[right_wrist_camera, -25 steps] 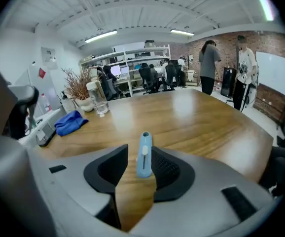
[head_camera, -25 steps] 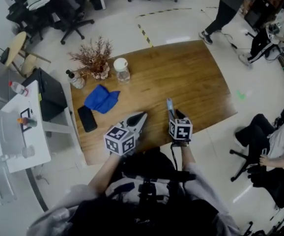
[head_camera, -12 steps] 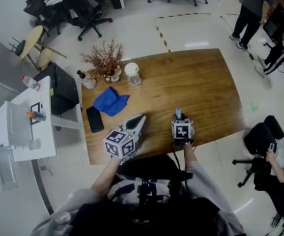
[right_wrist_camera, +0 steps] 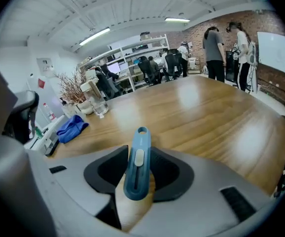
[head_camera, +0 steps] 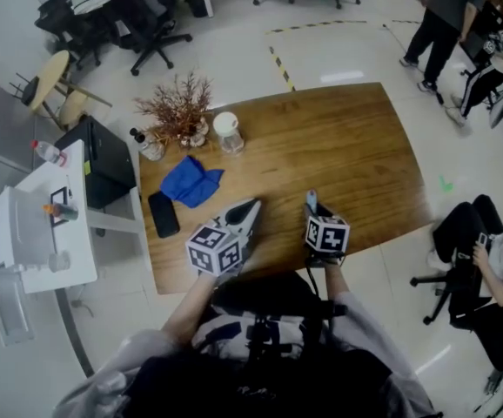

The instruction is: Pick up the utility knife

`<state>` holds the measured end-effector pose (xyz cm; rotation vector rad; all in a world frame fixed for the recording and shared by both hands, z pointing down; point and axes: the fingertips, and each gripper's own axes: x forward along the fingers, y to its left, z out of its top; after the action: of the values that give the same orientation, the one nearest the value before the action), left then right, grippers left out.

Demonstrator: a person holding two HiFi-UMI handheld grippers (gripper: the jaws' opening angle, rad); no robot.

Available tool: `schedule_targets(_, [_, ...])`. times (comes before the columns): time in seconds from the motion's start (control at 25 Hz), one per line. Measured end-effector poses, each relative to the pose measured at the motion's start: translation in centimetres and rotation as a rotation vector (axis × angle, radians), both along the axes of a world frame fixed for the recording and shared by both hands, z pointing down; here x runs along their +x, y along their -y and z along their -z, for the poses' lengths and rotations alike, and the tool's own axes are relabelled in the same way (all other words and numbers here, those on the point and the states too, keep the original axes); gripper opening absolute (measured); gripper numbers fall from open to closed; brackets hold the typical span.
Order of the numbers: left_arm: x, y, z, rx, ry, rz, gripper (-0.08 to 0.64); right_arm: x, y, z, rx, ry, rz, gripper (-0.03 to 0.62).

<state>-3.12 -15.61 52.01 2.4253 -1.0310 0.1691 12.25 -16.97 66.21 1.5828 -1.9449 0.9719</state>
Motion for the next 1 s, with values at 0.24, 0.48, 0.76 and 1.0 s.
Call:
schedule_targets(0.24, [1.4,0.3,-0.6,-0.009,-0.006,-0.030,0.000,-1.0,-1.4,5.4,0.101,0.103,-0.006,0.156])
schedule_targets(0.48, [2.7,0.6,-0.9,-0.016,-0.013,-0.057,0.000,-1.5,-2.0,11.4,0.209,0.188,-0.018,0.156])
schedule_targets(0.76, [3.8,1.5,-0.1,0.014,-0.010,-0.074,-0.002,-0.9,-1.9,15.2,0.283,0.252,-0.050,0.156])
schedule_targets(1.0, [3.8,1.8,0.6,0.027,0.013,-0.086,-0.002,-1.0,-2.0,15.3,0.281,0.249,-0.044,0.156])
